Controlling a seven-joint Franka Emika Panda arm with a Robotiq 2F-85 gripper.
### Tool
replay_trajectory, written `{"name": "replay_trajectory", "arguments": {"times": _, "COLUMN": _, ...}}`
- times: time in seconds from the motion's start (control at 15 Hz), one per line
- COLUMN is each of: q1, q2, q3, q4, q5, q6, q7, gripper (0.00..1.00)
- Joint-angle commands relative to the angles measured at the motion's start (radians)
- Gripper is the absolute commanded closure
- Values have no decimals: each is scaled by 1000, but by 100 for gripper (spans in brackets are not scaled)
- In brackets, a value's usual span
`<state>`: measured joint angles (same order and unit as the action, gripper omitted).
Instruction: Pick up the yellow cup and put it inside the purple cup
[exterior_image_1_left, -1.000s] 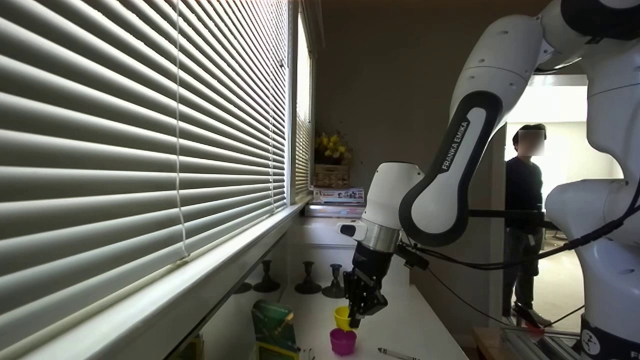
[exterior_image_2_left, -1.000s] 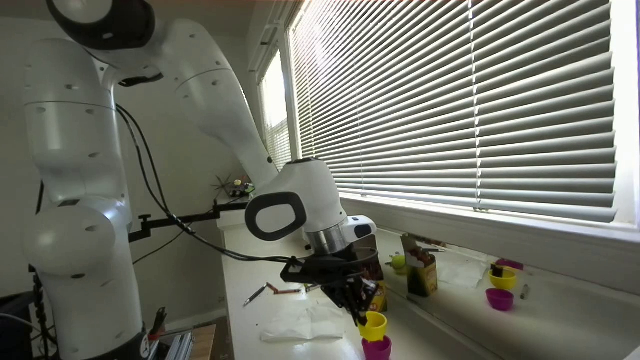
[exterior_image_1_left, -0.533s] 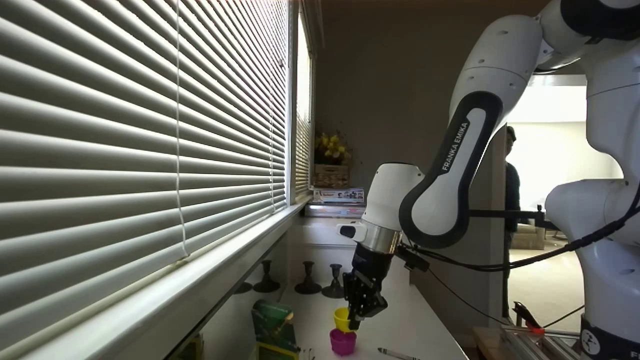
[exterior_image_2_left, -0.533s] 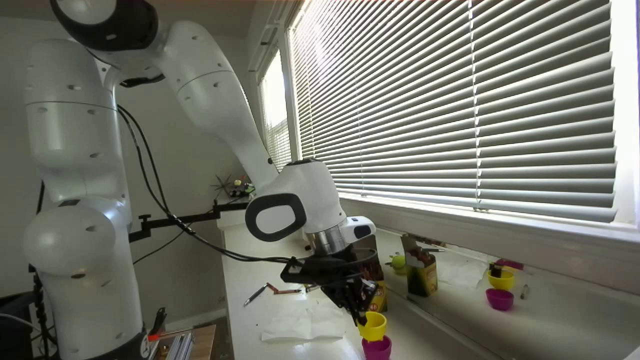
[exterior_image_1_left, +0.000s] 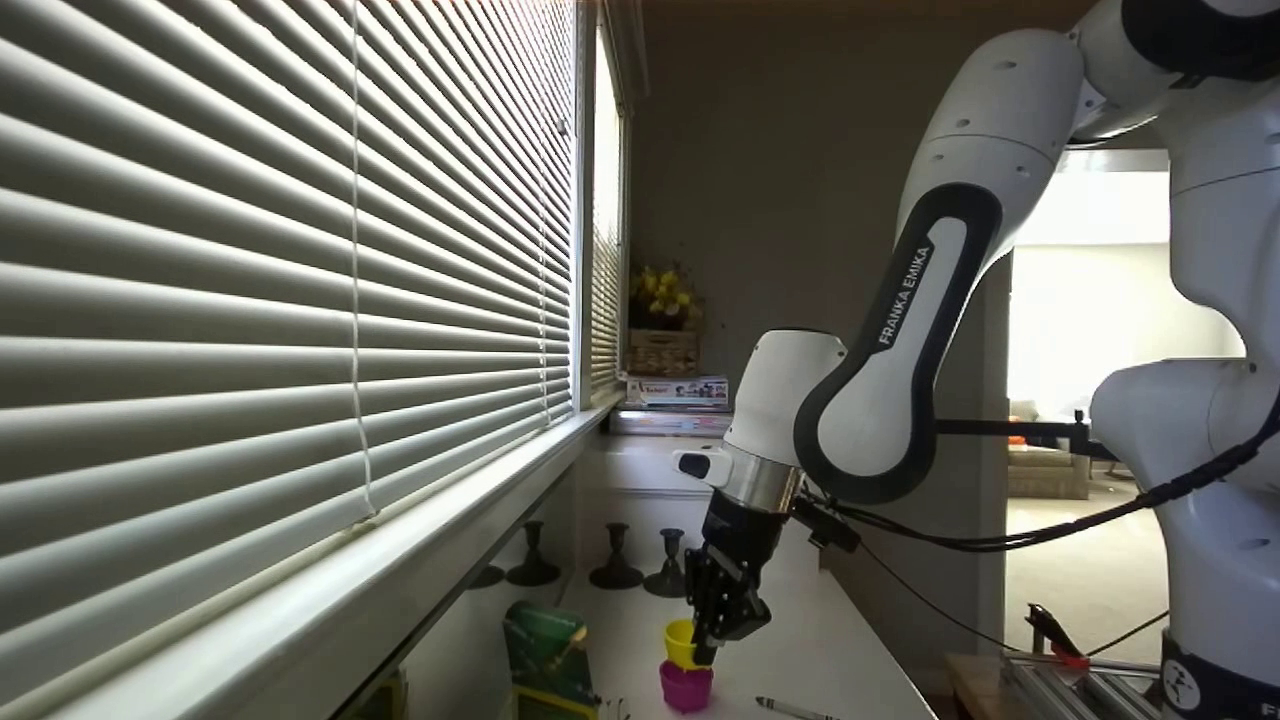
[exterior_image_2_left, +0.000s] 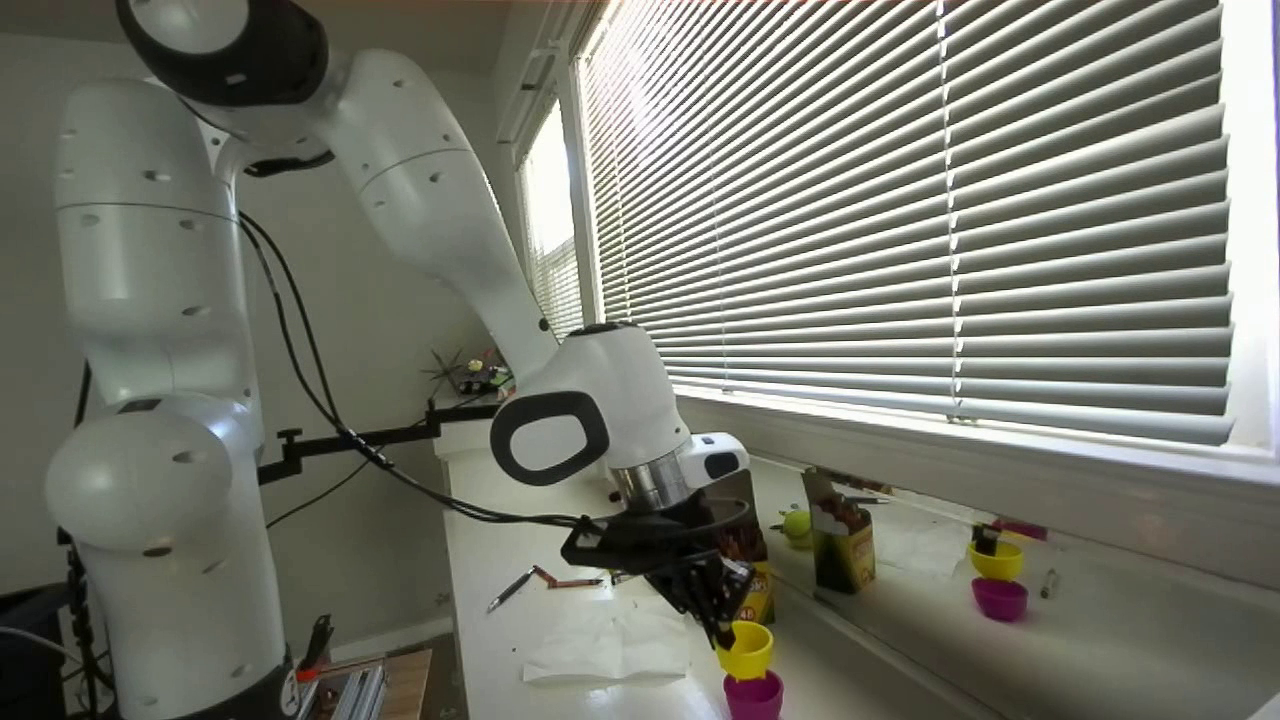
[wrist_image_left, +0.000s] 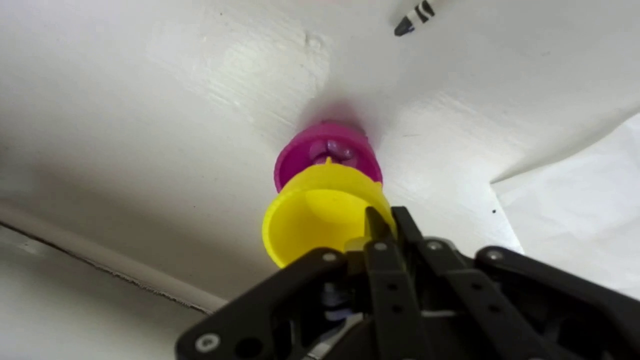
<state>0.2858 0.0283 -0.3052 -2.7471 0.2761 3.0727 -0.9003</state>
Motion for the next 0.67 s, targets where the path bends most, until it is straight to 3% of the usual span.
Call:
{"name": "replay_trajectory", "arguments": {"times": 0.0, "q1": 2, "q2": 26, "q3": 11, "q4": 0, "q5": 53, "q6": 37, "q7": -25, "gripper": 98}}
{"name": "replay_trajectory", "arguments": {"times": 0.6, "q1": -8, "q2": 57, "q3": 34, "q4": 0, "q5": 97, "q6": 97, "q7": -33, "gripper": 98}}
